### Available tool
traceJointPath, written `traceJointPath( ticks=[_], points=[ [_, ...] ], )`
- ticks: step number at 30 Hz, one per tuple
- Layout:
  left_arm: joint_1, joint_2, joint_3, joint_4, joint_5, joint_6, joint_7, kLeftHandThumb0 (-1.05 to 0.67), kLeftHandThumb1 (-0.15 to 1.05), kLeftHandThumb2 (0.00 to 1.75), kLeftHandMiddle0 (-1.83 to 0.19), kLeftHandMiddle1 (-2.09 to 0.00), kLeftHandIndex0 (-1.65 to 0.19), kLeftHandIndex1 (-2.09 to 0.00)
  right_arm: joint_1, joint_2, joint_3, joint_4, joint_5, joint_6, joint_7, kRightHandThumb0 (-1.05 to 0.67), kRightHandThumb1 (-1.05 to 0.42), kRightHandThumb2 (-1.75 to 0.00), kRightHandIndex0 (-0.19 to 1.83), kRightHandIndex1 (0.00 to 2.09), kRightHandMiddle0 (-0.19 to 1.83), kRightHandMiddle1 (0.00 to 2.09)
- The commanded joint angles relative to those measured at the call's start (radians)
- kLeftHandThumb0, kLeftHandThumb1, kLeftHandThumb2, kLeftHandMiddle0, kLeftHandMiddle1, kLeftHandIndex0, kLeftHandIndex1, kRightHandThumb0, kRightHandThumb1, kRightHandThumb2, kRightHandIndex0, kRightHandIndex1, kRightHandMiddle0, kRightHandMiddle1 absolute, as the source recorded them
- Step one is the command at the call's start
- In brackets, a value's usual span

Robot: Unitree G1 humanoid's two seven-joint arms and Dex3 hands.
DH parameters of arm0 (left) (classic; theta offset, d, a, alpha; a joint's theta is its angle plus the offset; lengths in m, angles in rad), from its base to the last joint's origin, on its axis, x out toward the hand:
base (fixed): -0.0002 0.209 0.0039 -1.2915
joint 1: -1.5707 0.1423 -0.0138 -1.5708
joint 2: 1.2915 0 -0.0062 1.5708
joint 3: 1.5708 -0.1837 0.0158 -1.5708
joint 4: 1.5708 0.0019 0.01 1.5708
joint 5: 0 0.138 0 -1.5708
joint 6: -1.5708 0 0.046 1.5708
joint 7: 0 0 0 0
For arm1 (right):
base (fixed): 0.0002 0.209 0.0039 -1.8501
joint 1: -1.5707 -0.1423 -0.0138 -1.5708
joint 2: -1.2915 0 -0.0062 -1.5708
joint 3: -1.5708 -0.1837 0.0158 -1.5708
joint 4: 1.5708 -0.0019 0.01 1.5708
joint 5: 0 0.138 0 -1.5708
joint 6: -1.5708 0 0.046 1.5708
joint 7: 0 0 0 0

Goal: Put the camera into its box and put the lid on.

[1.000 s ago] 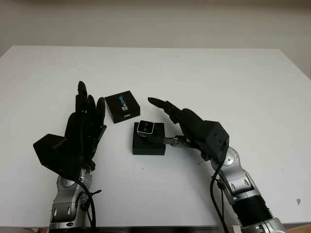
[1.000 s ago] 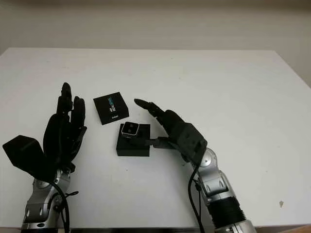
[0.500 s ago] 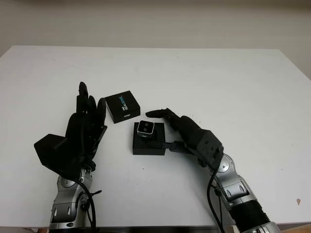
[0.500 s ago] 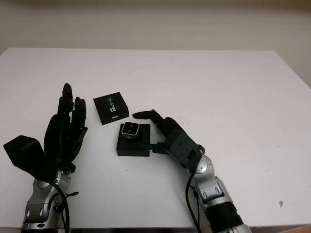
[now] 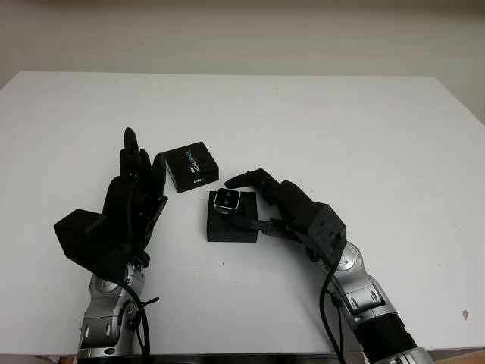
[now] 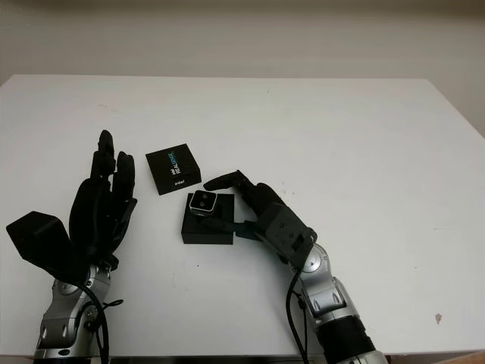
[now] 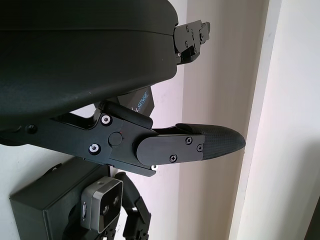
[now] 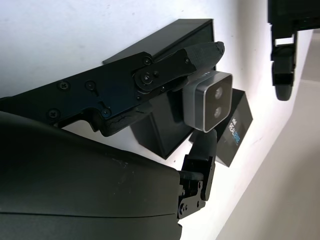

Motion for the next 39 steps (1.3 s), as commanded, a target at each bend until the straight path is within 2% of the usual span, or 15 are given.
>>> traceJointPath(
  ticks=[1, 11, 19, 22, 39],
  points=[
    [0.001, 0.004, -0.004, 0.009, 0.007, -0.006, -0.004, -0.66, 1.05, 0.45, 0.19, 0.0, 0.19, 0.0, 0.008, 0.01, 0.002, 0.002, 0.001, -0.014, -0.003, -0.68, -0.94, -0.05, 0.14, 0.08, 0.09, 1.13],
    [0.0, -0.002, -0.002, 0.005, 0.01, -0.004, 0.004, -0.65, 1.05, 0.45, 0.19, 0.0, 0.19, 0.0, 0.016, 0.025, 0.018, 0.002, 0.0, -0.017, -0.002, -0.64, -0.96, -0.06, 0.12, 0.06, 0.05, 1.16],
    [0.003, -0.001, -0.003, 0.003, 0.013, -0.008, 0.003, -0.66, 1.05, 0.45, 0.19, 0.0, 0.19, 0.0, 0.027, 0.034, 0.014, 0.02, -0.022, -0.078, -0.065, -0.41, -1.04, -0.06, 0.25, 0.12, 0.17, 1.49],
    [0.005, -0.001, -0.002, 0.004, 0.011, -0.01, 0.002, -0.67, 1.05, 0.44, 0.19, 0.0, 0.19, 0.0, 0.025, 0.032, 0.016, 0.036, -0.033, -0.102, -0.074, -0.42, -1.04, -0.06, 0.27, 0.13, 0.18, 1.55],
    [0.02, 0.002, -0.006, -0.008, 0.008, 0.0, -0.005, -0.67, 1.05, 0.44, 0.19, 0.0, 0.19, 0.0, 0.022, 0.028, 0.015, 0.069, -0.038, -0.142, -0.069, -0.44, -1.03, -0.05, 0.3, 0.18, 0.18, 1.64]
  ],
)
